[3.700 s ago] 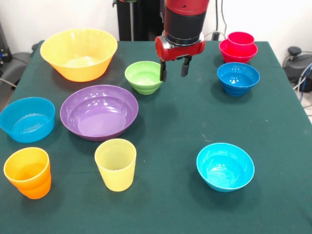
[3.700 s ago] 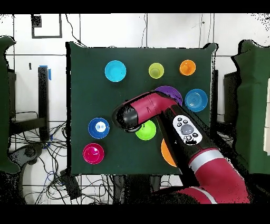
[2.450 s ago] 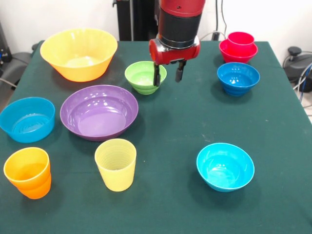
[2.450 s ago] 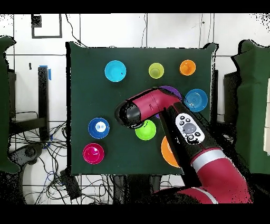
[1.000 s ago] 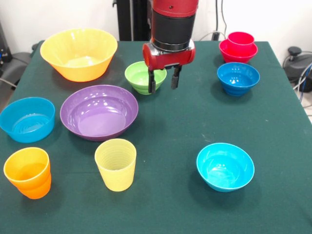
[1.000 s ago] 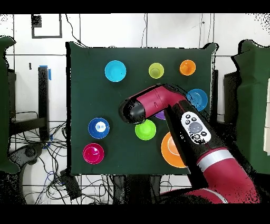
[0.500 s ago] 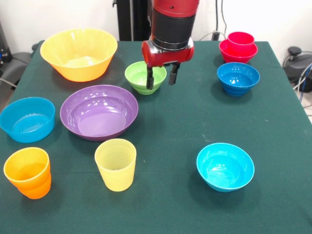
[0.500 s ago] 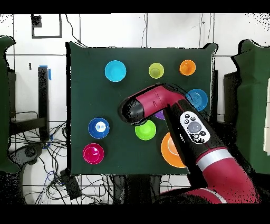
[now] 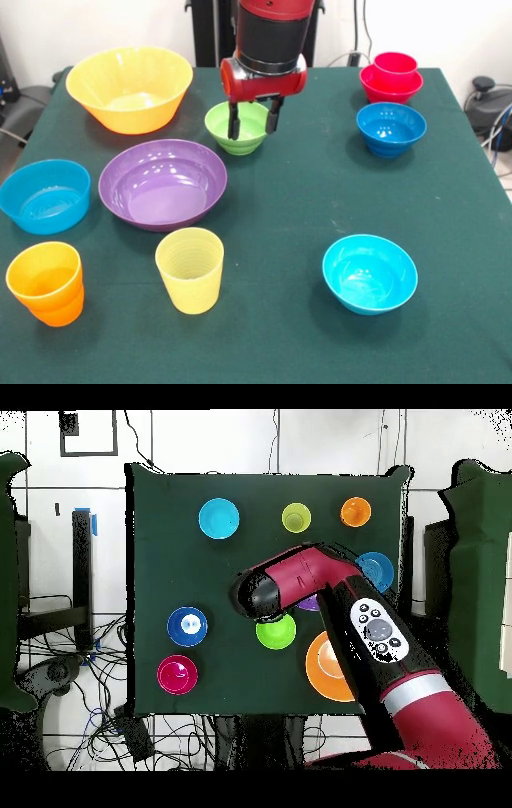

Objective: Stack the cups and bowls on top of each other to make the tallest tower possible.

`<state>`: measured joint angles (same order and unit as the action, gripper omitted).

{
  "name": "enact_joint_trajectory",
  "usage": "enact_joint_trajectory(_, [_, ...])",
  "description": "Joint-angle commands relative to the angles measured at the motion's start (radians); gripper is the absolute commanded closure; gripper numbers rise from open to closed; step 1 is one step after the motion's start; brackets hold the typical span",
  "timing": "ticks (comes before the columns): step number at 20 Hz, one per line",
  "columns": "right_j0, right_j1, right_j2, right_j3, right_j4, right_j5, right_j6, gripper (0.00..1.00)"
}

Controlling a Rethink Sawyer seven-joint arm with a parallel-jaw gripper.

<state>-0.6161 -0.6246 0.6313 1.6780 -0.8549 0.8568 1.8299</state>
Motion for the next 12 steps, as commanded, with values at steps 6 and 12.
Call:
enact_joint_trajectory(6, [0.013, -0.081, -0.044, 0.119, -0.106, -0.059, -0.141, 0.00])
enact_joint_trajectory(12, [0.019, -0.111, -0.055, 0.167, -0.112, -0.090, -0.091, 0.00])
